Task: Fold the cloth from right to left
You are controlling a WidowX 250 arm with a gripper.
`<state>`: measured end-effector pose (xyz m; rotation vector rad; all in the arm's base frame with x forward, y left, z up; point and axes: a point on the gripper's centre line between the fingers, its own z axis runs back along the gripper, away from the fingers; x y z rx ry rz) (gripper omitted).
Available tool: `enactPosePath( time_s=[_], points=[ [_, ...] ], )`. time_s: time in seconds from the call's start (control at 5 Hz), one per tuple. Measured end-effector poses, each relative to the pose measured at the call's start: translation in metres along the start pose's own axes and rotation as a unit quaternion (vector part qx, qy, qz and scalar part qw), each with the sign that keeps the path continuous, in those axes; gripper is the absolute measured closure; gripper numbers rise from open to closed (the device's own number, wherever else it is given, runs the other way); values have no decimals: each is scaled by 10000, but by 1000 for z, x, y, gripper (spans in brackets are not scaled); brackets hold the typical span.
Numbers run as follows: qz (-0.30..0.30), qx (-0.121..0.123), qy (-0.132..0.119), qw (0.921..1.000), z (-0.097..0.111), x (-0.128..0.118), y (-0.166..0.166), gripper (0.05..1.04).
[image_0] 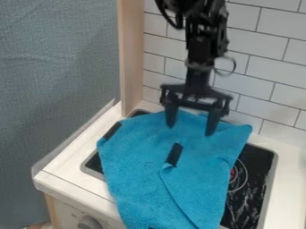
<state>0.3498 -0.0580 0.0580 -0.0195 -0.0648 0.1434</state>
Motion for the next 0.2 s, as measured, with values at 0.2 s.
enactPosePath(
  time_s=[0.2],
  points=[
    [30,-20,-66,10000,4,1,0,84]
  ],
)
